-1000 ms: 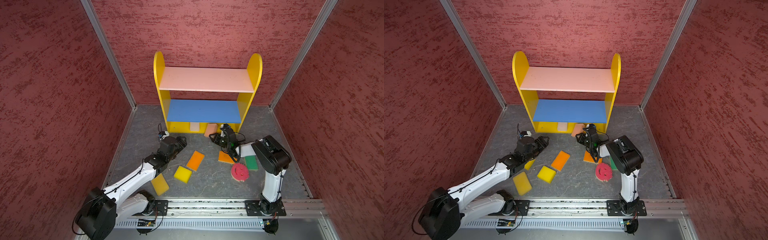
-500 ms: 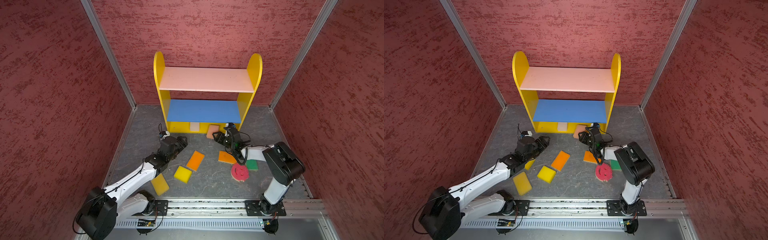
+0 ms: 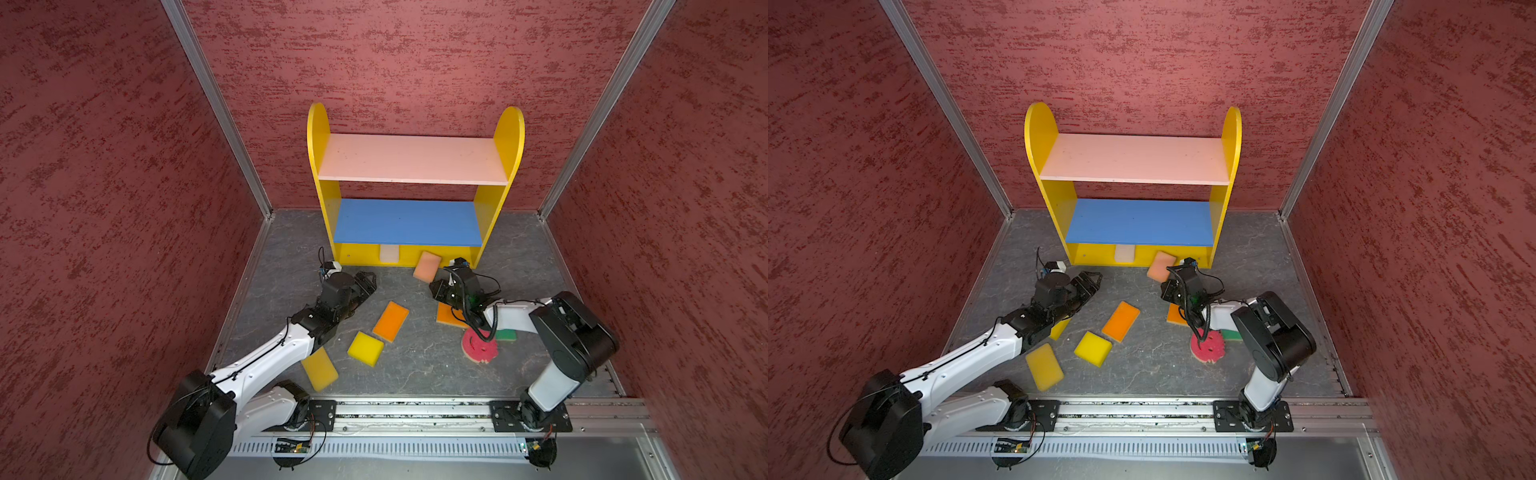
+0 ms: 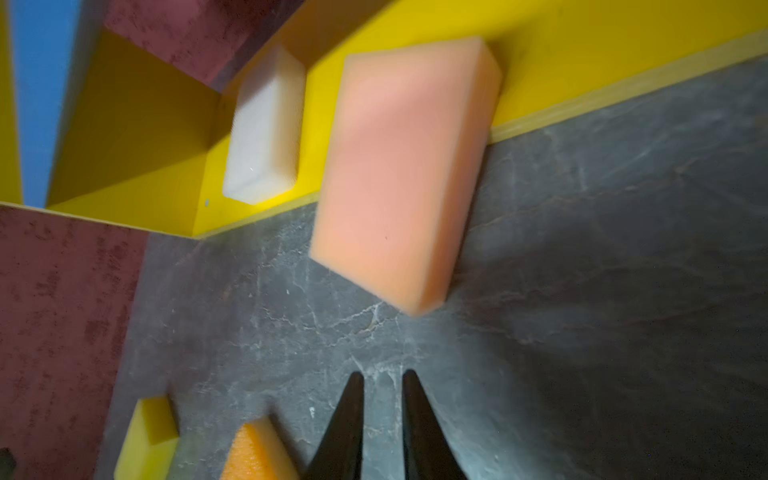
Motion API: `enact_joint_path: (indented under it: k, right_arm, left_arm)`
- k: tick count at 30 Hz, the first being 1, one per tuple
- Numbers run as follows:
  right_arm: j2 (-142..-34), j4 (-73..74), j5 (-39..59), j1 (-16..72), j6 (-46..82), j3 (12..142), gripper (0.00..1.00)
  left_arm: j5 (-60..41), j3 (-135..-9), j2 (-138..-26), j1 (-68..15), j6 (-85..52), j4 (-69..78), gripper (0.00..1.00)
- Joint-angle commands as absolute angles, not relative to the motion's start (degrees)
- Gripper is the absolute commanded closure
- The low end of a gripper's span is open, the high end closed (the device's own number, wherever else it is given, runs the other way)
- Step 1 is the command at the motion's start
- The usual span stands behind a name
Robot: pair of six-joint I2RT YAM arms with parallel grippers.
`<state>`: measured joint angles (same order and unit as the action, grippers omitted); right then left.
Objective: Place and organize the cleaning sponges onto the shelf
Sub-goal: 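Set the pink sponge upright beside the white sponge with the right gripper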
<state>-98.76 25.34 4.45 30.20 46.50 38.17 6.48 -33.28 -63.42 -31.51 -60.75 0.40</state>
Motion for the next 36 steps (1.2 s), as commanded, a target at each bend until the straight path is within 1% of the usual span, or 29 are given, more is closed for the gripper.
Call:
enact_joint_path:
  k: [1,4,8,19,22,36]
  right_arm:
    - [-101.5,28.9,4.0,30.5,49.3,39.4,0.69]
    - [-104.1,28.9,4.8,30.4,49.5,41.3,0.69]
    - [-106.6,28.4,1.8,30.1,49.5,43.2,0.69]
    - [-107.8,30.0,-4.4,28.4,47.5,46.2,0.64]
    - [-108.6,29.6,-4.3,27.6,46.7,47.6,0.61]
    - [-112.4,33.7,-1.0,27.5,48.2,51.3,0.60]
  left_arm:
    - [6.8,-33.7,-62.9,-31.5,-59.9,-0.4,0.20]
    - [7.0,-33.5,-62.6,-31.4,-60.0,-0.7,0.20]
    - [6.2,-33.5,-63.2,-30.7,-59.8,-0.6,0.20]
    - [4.7,-33.4,-63.2,-29.2,-59.4,0.0,0.19]
    - [4.8,-33.0,-63.1,-28.9,-59.4,0.0,0.19]
    - [4.2,-31.2,-62.9,-28.4,-59.8,1.4,0.19]
